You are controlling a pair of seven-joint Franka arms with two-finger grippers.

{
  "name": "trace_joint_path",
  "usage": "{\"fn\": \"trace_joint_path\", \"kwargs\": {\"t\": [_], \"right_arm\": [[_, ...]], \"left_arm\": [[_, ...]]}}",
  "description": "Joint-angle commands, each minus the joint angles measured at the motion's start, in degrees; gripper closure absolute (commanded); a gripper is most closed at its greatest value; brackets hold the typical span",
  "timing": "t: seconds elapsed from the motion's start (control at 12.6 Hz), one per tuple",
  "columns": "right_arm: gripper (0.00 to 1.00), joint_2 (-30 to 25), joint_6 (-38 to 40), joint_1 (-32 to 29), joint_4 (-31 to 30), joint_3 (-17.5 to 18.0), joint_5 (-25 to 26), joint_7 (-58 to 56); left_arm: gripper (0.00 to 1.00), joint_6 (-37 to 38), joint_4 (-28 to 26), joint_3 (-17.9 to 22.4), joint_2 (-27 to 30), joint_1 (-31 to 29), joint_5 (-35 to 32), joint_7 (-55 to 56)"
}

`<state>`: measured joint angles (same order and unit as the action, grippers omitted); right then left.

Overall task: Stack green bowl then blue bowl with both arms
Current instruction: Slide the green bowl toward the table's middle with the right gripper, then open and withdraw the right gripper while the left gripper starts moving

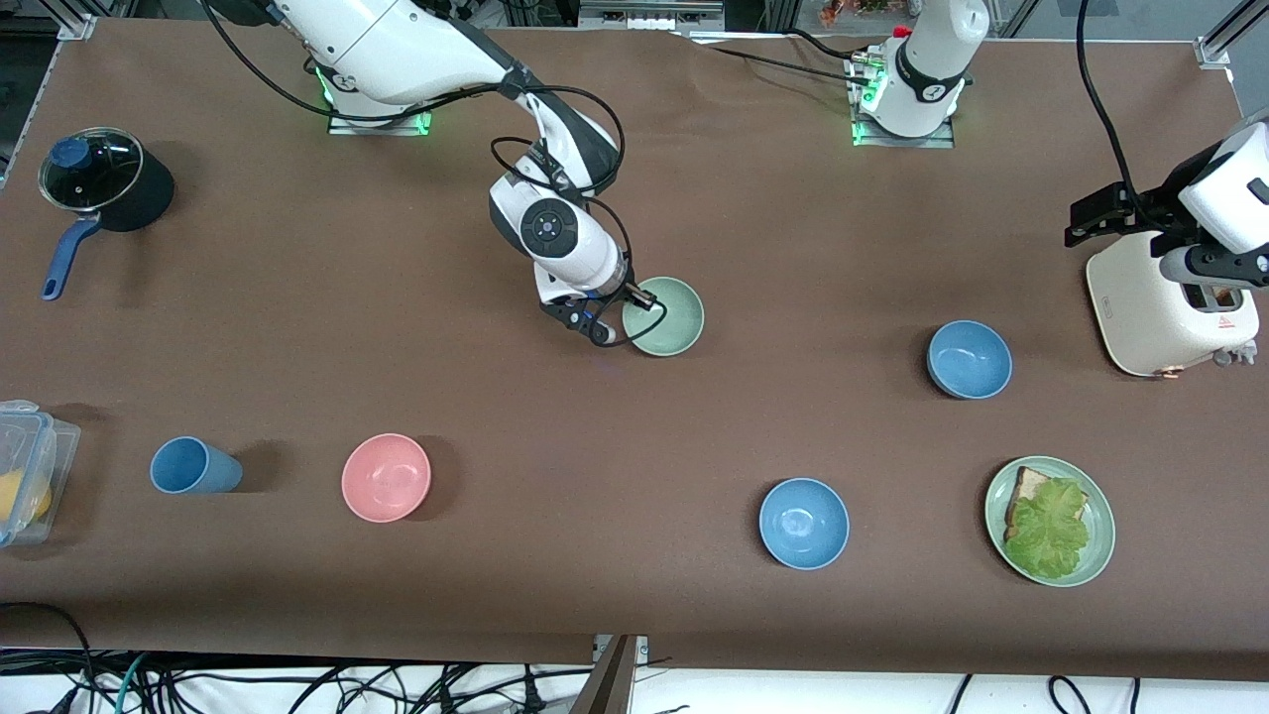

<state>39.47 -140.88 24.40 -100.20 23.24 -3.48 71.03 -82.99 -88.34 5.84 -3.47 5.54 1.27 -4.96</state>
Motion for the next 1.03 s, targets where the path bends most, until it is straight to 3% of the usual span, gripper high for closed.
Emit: {"fn": "trace_joint_path", "kwargs": {"t": [0.0,0.16,0.4,0.79,0.95], "right_arm": [[0.0,0.1,0.3,0.5,2.8,-0.4,0.6,0.0],[0.0,-1.5,1.7,-0.2,4.3,-0.6,0.9,-0.6],[0.0,-5.9,15.8,-3.6,8.3,-1.6,5.9,-11.7],[0.0,-15.6,30.6,-12.6,8.5,-8.4,6.6,-45.3],[0.0,-19.0,35.9,-15.5,8.6,-12.6,6.5,-56.8]], "left_arm": [[0.0,1.3,1.7,0.0,-0.7,-0.4,1.4,0.3],[0.0,1.3,1.7,0.0,-0.7,-0.4,1.4,0.4],[0.0,1.3,1.7,0.0,-0.7,-0.4,1.4,0.3],[0.0,1.3,1.7,0.0,-0.7,-0.3,1.4,0.3],[0.0,1.3,1.7,0.0,-0.7,-0.4,1.4,0.3]]}}
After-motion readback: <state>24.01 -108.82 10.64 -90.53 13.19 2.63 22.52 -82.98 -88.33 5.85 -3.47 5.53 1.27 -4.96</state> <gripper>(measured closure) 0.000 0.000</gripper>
